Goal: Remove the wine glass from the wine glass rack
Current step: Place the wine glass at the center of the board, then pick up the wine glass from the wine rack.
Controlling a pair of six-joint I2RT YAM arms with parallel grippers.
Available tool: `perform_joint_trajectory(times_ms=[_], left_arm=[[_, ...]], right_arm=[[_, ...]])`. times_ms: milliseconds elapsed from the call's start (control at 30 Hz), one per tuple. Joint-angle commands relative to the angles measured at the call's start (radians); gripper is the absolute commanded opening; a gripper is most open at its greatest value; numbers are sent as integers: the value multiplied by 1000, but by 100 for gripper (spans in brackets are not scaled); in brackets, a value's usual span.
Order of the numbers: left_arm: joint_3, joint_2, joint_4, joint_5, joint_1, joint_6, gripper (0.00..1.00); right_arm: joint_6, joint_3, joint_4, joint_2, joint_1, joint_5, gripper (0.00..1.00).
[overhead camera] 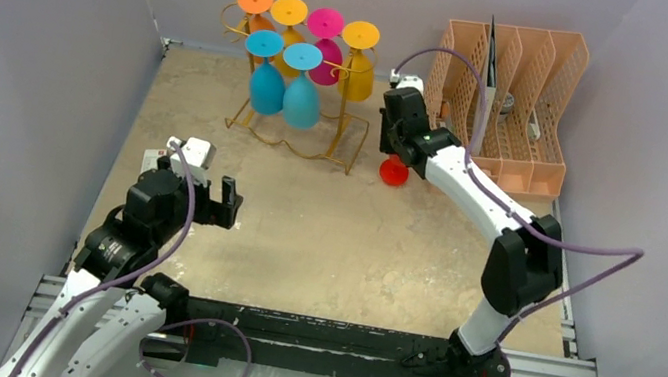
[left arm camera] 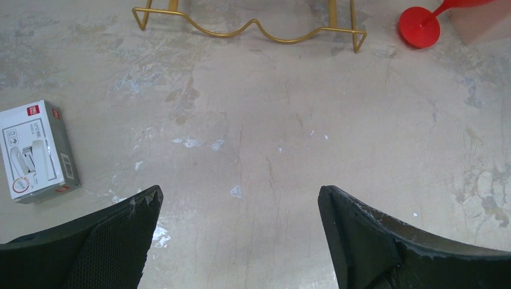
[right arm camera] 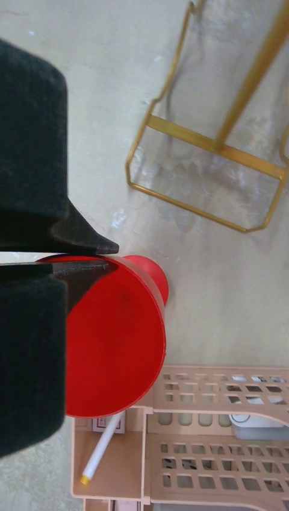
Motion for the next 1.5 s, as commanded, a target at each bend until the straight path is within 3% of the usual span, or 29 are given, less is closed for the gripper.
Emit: perform_joint_trajectory(times_ms=[0,533,733,867,1167,1467], left_arm=[[54,18,0,-13,4,-7,100],[67,29,-11,-11,4,-5,100],[68,37,-11,-6,4,-4,100],[70,42,-14,-6,4,-4,99],[70,45,-14,-5,4,-4,99],[71,46,-16,-4,4,-4,99]], right_arm=[[-6,120,1,65,-25,71,0],[29,218,-123,143,-50,-6,0],[23,230,-148,133,-58,-27,6],[19,249,-164,128,-63,-56,17],[14,292,-207,88,-65,-126,25],[73,234,-188,-47,-65,-185,32]])
